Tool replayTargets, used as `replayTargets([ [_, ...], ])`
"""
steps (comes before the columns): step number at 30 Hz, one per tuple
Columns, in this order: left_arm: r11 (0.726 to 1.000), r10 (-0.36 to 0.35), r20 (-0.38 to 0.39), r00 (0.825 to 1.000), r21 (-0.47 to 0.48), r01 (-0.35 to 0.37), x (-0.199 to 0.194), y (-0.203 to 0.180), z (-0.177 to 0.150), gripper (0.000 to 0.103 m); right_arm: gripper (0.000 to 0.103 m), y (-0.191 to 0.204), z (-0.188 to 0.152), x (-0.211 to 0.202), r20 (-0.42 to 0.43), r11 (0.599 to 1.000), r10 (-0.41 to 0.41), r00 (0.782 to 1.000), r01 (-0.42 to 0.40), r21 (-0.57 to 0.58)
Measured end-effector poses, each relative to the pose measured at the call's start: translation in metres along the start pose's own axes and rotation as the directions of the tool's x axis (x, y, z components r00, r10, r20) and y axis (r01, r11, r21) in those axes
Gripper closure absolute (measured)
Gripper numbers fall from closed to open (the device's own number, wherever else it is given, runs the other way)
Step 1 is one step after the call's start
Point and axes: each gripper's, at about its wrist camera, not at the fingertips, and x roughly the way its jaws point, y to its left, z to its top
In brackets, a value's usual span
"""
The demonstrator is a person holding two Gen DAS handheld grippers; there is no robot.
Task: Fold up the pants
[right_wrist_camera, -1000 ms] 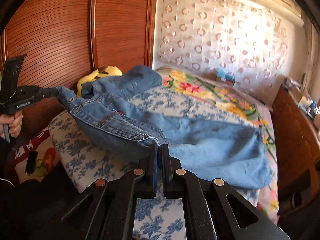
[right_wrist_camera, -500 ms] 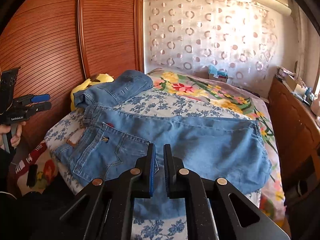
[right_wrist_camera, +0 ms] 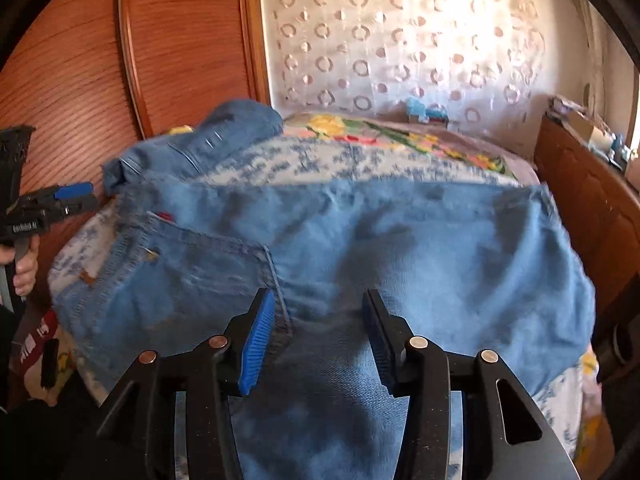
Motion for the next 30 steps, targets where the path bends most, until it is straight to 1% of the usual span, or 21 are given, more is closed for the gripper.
replayTargets([
  [1, 1.0, 0.011, -0.005, 1.0, -0.007, -0.011, 0.006, 0.004, 0.001, 0.028, 0.055, -0.002, -0.001, 0.006, -0.008, 1.0, -0.004, 1.0, 0.004, -0.001],
  [2, 0.999, 0.03, -0.01, 0.999, -0.013, -0.03, 0.01, 0.007, 0.002, 0.034, 0.055, -0.002, -0.002, 0.009, -0.013, 1.0, -0.008, 1.0, 0.008, -0.005],
  [3, 0.999, 0.041, -0.015, 0.999, -0.019, -0.041, 0.015, 0.01, 0.004, 0.035, 0.055, -0.001, -0.003, 0.014, -0.02, 1.0, -0.019, 1.0, 0.018, -0.009],
  [4, 0.999, 0.038, -0.016, 0.999, -0.022, -0.038, 0.019, 0.012, 0.005, 0.035, 0.055, -0.002, -0.004, 0.017, -0.025, 1.0, -0.024, 0.999, 0.023, -0.01],
  [6, 0.999, 0.029, -0.017, 0.999, -0.022, -0.029, 0.024, 0.016, 0.008, 0.04, 0.055, -0.004, -0.004, 0.02, -0.025, 1.0, -0.023, 0.999, 0.023, -0.005],
  [8, 0.999, 0.03, -0.024, 0.999, -0.023, -0.031, 0.031, 0.017, 0.011, 0.041, 0.055, -0.004, -0.005, 0.021, -0.023, 1.0, -0.027, 0.999, 0.027, -0.007],
  [10, 1.0, 0.012, -0.033, 0.999, -0.022, -0.013, 0.035, 0.017, 0.013, 0.042, 0.055, -0.004, -0.007, 0.024, -0.017, 1.0, -0.029, 0.999, 0.029, -0.005],
  [12, 1.0, -0.008, -0.043, 0.999, -0.019, 0.007, 0.04, 0.016, 0.014, 0.046, 0.055, -0.003, -0.01, 0.027, -0.016, 0.999, -0.032, 0.999, 0.032, 0.0],
  [14, 1.0, -0.001, -0.054, 0.999, -0.028, 0.0, 0.045, 0.016, 0.015, 0.048, 0.055, -0.002, -0.014, 0.024, -0.007, 0.999, -0.039, 0.999, 0.039, -0.003],
  [16, 0.999, -0.008, -0.064, 0.998, -0.035, 0.006, 0.048, 0.016, 0.014, 0.053, 0.055, -0.001, -0.015, 0.023, -0.003, 0.999, -0.041, 0.999, 0.041, -0.002],
  [20, 0.998, -0.038, -0.072, 0.997, -0.046, 0.035, 0.05, 0.015, 0.011, 0.068, 0.055, -0.001, -0.018, 0.022, 0.003, 0.999, -0.037, 0.999, 0.037, -0.002],
  [21, 0.999, -0.034, -0.071, 0.997, -0.042, 0.031, 0.049, 0.014, 0.011, 0.074, 0.055, -0.002, -0.018, 0.022, 0.003, 0.999, -0.036, 0.999, 0.036, 0.0],
  [22, 0.999, -0.034, -0.075, 0.997, -0.036, 0.032, 0.048, 0.013, 0.01, 0.076, 0.055, -0.002, -0.019, 0.022, 0.004, 0.999, -0.036, 0.999, 0.036, 0.0],
  [23, 0.999, -0.03, -0.079, 0.996, -0.034, 0.028, 0.047, 0.012, 0.01, 0.083, 0.055, -0.003, -0.018, 0.021, 0.005, 0.999, -0.036, 0.999, 0.036, 0.0],
  [24, 0.999, -0.027, -0.081, 0.996, -0.035, 0.024, 0.047, 0.013, 0.01, 0.093, 0.055, -0.003, -0.019, 0.021, 0.005, 0.999, -0.036, 0.999, 0.036, -0.001],
  [26, 0.999, -0.011, -0.077, 0.997, -0.039, 0.008, 0.043, 0.014, 0.01, 0.098, 0.055, -0.004, -0.019, 0.021, 0.007, 0.999, -0.033, 0.999, 0.033, 0.004],
  [30, 1.0, 0.015, -0.023, 1.0, -0.022, -0.015, 0.022, 0.009, 0.008, 0.1, 0.055, -0.007, -0.019, 0.02, 0.012, 0.999, -0.028, 1.0, 0.027, 0.02],
])
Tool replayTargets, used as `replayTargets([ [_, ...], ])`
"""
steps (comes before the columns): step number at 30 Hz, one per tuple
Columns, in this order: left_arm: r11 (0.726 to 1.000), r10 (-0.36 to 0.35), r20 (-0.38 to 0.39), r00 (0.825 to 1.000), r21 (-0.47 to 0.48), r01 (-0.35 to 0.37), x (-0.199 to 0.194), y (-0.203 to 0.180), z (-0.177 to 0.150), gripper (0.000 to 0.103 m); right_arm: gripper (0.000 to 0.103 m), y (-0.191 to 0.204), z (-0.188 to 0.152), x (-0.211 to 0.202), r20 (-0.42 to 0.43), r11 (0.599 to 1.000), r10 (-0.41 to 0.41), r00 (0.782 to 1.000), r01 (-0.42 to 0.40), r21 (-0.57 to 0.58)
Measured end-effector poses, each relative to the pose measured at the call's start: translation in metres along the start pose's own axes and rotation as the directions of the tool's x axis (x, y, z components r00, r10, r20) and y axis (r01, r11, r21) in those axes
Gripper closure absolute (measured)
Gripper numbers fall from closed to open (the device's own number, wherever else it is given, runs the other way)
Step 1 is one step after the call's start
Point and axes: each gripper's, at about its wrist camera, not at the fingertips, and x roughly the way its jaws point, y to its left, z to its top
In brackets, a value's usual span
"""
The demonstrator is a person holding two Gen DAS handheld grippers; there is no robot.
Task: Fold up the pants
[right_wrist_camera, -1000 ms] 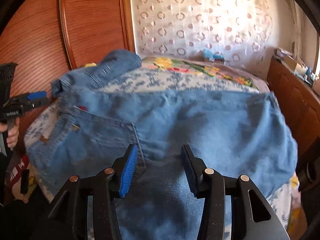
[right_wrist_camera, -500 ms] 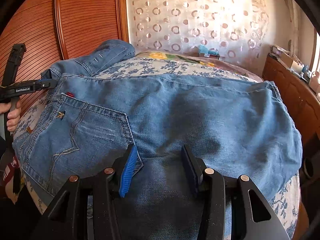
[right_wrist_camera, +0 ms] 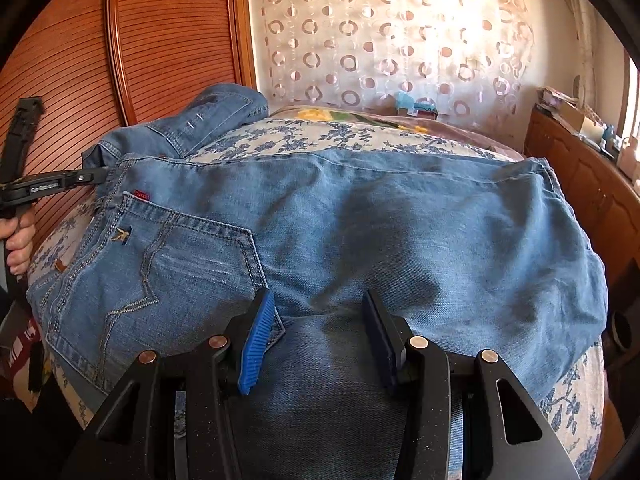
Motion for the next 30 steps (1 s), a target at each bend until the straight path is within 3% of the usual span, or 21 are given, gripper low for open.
replayTargets([
  [7, 0.997, 0.079, 0.073, 0.994, -0.014, -0.078, -0.028, 0.006, 0.001, 0.1, 0.055, -0.004, -0.003, -0.005, 0.035, 1.0, -0.003, 0.999, 0.002, 0.027],
  [9, 0.994, 0.113, 0.053, 0.992, -0.022, -0.112, -0.019, 0.012, 0.002, 0.1, 0.055, -0.006, -0.005, -0.007, 0.042, 0.999, -0.003, 0.999, 0.002, 0.034],
  [13, 0.993, 0.116, 0.02, 0.993, -0.025, -0.116, -0.005, 0.014, -0.001, 0.1, 0.055, -0.007, -0.008, -0.006, 0.037, 0.999, -0.001, 0.999, -0.001, 0.034],
  [22, 0.995, 0.102, 0.07, 0.992, -0.001, -0.102, -0.03, 0.0, 0.008, 0.099, 0.055, -0.007, -0.006, -0.005, 0.028, 0.999, 0.002, 1.0, -0.003, 0.039],
  [24, 0.995, 0.094, 0.074, 0.993, 0.013, -0.095, -0.033, -0.006, 0.01, 0.087, 0.055, -0.007, -0.004, -0.005, 0.027, 0.999, 0.001, 1.0, -0.002, 0.04],
  [28, 0.997, 0.053, 0.078, 0.996, 0.047, -0.057, -0.033, -0.023, 0.011, 0.074, 0.055, -0.007, -0.003, -0.005, 0.027, 0.999, 0.001, 1.0, -0.002, 0.04],
  [30, 0.998, 0.028, 0.079, 0.997, 0.061, -0.033, -0.03, -0.033, 0.011, 0.054, 0.055, -0.007, -0.003, -0.006, 0.028, 0.999, 0.001, 1.0, -0.002, 0.04],
])
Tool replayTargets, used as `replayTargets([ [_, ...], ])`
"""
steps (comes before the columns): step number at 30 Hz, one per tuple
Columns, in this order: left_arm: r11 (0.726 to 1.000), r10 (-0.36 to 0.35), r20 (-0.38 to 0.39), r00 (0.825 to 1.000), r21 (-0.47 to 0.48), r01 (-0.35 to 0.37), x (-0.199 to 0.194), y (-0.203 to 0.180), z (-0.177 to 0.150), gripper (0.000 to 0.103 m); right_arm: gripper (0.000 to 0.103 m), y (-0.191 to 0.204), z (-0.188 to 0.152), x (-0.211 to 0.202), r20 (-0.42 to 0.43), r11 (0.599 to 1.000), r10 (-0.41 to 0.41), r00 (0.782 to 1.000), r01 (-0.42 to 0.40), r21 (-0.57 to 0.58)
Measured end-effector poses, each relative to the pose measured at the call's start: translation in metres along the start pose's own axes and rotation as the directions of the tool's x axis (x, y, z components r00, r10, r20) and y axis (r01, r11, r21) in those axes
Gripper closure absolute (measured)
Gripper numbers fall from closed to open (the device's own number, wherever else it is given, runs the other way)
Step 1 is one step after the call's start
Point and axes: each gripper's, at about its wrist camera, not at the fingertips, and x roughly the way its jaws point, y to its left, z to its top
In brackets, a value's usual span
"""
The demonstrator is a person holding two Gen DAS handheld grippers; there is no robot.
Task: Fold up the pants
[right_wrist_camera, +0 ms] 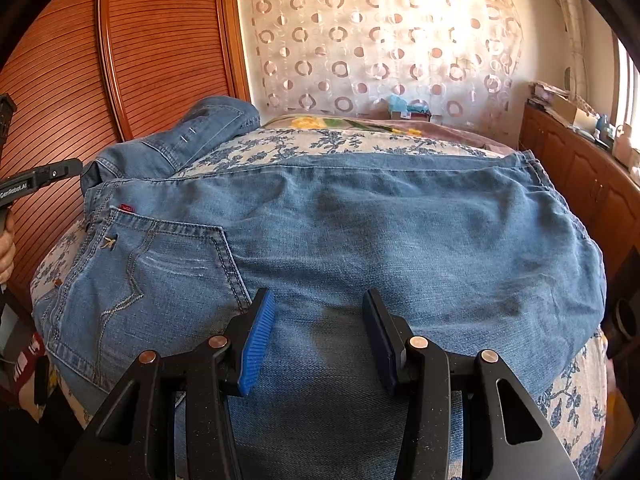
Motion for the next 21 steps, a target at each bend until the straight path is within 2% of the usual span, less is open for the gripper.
replayTargets([
  [1, 1.0, -0.021, -0.002, 1.0, 0.005, 0.021, 0.002, -0.006, 0.0, 0.052, 0.055, 0.0, 0.0, 0.0, 0.0, 1.0, -0.001, 1.0, 0.001, -0.001],
  [3, 0.999, -0.044, -0.018, 0.999, 0.01, 0.044, 0.005, -0.015, -0.001, 0.039, 0.055, 0.0, 0.001, 0.0, 0.001, 1.0, -0.001, 1.0, 0.001, -0.001],
  [5, 0.997, -0.079, -0.036, 0.996, 0.014, 0.08, 0.011, -0.026, -0.003, 0.032, 0.055, -0.001, 0.0, 0.0, 0.002, 1.0, 0.0, 1.0, 0.0, 0.0],
  [11, 0.99, -0.13, -0.066, 0.989, 0.038, 0.133, 0.023, -0.058, -0.007, 0.03, 0.055, -0.001, 0.0, 0.0, 0.003, 1.0, 0.0, 1.0, 0.0, 0.001],
  [21, 0.985, -0.144, -0.083, 0.986, 0.08, 0.15, 0.04, -0.086, -0.012, 0.03, 0.055, -0.001, -0.001, -0.003, 0.011, 1.0, -0.009, 1.0, 0.009, -0.002],
])
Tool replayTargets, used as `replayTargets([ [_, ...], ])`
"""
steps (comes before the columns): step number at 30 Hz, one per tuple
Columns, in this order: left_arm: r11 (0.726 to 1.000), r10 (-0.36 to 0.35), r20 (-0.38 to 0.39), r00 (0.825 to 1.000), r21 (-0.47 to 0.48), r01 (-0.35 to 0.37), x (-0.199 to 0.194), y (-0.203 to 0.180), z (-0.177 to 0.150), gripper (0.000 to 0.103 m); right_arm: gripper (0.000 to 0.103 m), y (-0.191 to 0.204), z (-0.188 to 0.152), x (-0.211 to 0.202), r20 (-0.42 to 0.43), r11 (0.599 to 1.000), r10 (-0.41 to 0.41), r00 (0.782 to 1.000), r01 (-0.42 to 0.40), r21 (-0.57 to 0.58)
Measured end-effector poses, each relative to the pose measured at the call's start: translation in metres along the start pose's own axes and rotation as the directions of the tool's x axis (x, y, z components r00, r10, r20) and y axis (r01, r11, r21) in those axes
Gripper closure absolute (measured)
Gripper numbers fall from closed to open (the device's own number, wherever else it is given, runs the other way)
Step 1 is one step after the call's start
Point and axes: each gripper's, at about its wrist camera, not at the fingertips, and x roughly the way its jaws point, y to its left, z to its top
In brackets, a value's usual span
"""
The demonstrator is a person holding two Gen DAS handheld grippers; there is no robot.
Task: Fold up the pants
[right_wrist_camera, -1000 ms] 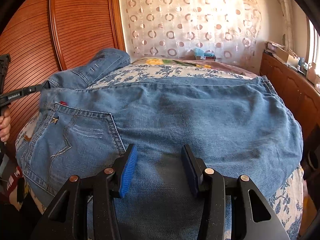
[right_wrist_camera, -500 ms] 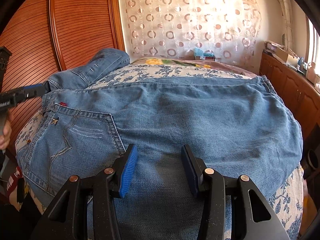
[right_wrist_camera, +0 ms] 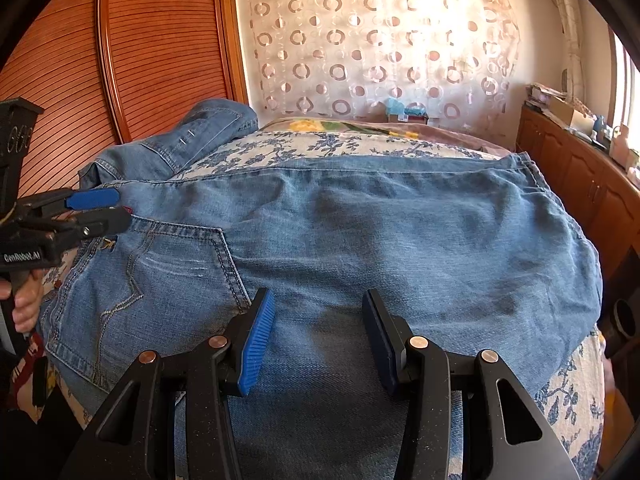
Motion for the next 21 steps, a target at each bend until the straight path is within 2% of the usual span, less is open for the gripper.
replayTargets([
  [4, 0.999, 0.031, 0.022, 0.999, 0.016, -0.032, 0.002, -0.006, -0.005, 0.03, 0.055, -0.009, -0.001, -0.009, 0.004, 1.0, -0.005, 1.0, 0.005, 0.006],
  [7, 0.999, 0.033, 0.05, 0.998, 0.022, -0.034, -0.001, -0.007, -0.009, 0.03, 0.055, -0.03, -0.003, -0.023, 0.017, 0.998, -0.058, 0.998, 0.058, 0.007],
  [13, 0.998, 0.049, 0.064, 0.997, 0.025, -0.051, -0.001, -0.008, -0.015, 0.03, 0.055, -0.115, -0.004, -0.045, 0.003, 0.971, -0.204, 0.979, 0.202, 0.126],
  [18, 0.997, 0.062, 0.08, 0.995, 0.032, -0.064, -0.002, -0.01, -0.017, 0.03, 0.055, -0.184, 0.001, -0.043, -0.046, 0.933, -0.29, 0.956, 0.293, 0.209],
  [21, 0.995, 0.079, 0.086, 0.993, 0.049, -0.083, -0.002, -0.013, -0.018, 0.03, 0.055, -0.218, 0.001, -0.03, -0.094, 0.914, -0.295, 0.951, 0.31, 0.263],
])
